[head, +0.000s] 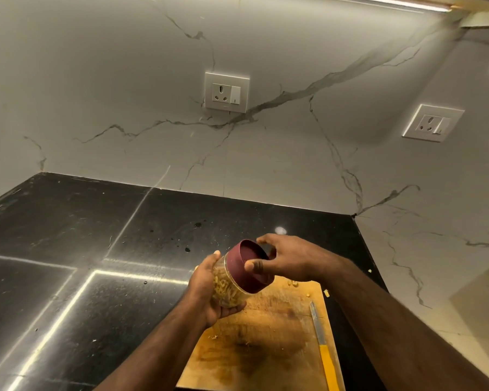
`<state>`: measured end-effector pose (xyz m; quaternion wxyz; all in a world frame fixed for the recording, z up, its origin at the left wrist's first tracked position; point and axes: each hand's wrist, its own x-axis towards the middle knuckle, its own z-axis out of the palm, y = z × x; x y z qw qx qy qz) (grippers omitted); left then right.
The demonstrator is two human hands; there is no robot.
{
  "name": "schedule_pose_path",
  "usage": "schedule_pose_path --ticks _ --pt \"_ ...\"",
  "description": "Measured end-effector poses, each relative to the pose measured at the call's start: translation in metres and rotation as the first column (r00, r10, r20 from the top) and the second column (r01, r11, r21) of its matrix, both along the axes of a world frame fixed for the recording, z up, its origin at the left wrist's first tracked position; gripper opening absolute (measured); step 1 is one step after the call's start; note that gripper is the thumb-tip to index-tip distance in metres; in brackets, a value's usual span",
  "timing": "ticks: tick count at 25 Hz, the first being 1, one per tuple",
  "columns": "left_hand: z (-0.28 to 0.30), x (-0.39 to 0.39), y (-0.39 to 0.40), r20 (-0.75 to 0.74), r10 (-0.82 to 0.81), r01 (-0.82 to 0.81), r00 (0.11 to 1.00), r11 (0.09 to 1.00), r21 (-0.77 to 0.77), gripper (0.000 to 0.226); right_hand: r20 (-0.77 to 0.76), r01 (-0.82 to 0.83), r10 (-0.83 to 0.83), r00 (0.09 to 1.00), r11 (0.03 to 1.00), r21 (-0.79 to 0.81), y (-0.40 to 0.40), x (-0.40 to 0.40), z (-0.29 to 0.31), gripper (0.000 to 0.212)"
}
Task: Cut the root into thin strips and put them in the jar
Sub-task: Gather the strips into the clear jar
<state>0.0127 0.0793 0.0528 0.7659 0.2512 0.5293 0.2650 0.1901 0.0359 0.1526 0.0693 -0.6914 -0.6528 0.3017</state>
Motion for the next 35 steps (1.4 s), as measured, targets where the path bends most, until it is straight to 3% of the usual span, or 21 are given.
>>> schedule_pose_path --ticks 3,5,7,8,10,11,13,15,17,20,22,27,30,33,35 --pt "0.000 -0.001 0.001 0.006 -0.009 0.009 1.000 1.000 -0.014 0.062 -0.142 -0.098 0.090 0.986 0.994 -0.052 0.000 0.001 0.001 0.092" --pt "-0.001 0.000 0.000 -0.001 -0.025 0.025 1.000 1.000 -0.005 0.061 0.032 0.024 -0.024 0.999 1.000 -0.001 0.001 -0.002 -0.005 0.064" --pt "-0.003 0.001 0.000 0.008 -0.021 0.022 1.000 1.000 -0.009 0.060 0.273 0.151 -0.167 0.948 0.985 0.079 0.002 -0.004 -0.004 0.082" --pt "-0.003 0.000 0.001 0.013 -0.019 0.019 1.000 1.000 -0.017 0.060 0.256 0.198 -0.210 0.944 0.978 0.073 0.005 0.000 -0.006 0.084" --pt "-0.005 0.000 0.003 0.015 -0.015 0.015 1.000 1.000 -0.020 0.060 -0.030 0.113 -0.112 0.993 0.994 0.004 0.008 0.002 -0.003 0.073" --pt "-0.005 0.000 0.004 0.016 -0.011 0.011 1.000 1.000 -0.018 0.060 -0.167 0.040 -0.047 0.985 0.998 -0.048 0.006 0.002 0.000 0.085" --pt "-0.005 0.001 0.006 0.031 -0.023 0.023 0.999 1.000 -0.009 0.062 -0.276 -0.068 0.043 0.960 0.994 -0.082 0.004 -0.001 0.000 0.099" --pt "-0.004 0.001 0.009 0.044 -0.058 0.057 0.997 0.998 0.022 0.068 -0.305 -0.005 0.001 0.952 1.000 -0.014 0.012 -0.002 -0.012 0.095" --pt "-0.004 -0.003 0.016 -0.032 -0.063 0.066 0.998 0.992 0.103 0.067 -0.273 0.135 -0.111 0.956 0.988 0.073 0.029 0.004 -0.025 0.095" --pt "-0.007 -0.016 0.018 -0.215 -0.024 0.097 0.976 0.937 0.337 0.037 0.038 0.248 -0.261 0.964 0.947 0.205 0.063 0.016 -0.049 0.103" --pt "-0.014 -0.023 0.013 -0.309 -0.017 0.164 0.951 0.873 0.458 0.021 0.151 0.264 -0.298 0.943 0.942 0.208 0.084 0.017 -0.063 0.104" --pt "-0.032 -0.041 0.002 -0.555 -0.068 0.421 0.829 0.730 0.538 0.007 0.134 0.318 -0.347 0.928 0.928 0.196 0.106 0.017 -0.083 0.098" --pt "-0.037 -0.050 -0.002 -0.655 -0.127 0.567 0.745 0.637 0.522 0.022 0.040 0.378 -0.403 0.914 0.885 0.270 0.087 0.017 -0.084 0.094" --pt "-0.038 -0.052 -0.004 -0.715 -0.091 0.616 0.693 0.589 0.523 0.027 0.018 0.479 -0.502 0.865 0.835 0.270 0.031 0.024 -0.090 0.067" --pt "-0.038 -0.048 -0.007 -0.734 -0.092 0.641 0.673 0.568 0.516 0.028 0.117 0.566 -0.591 0.798 0.802 0.191 -0.018 0.030 -0.103 0.052"
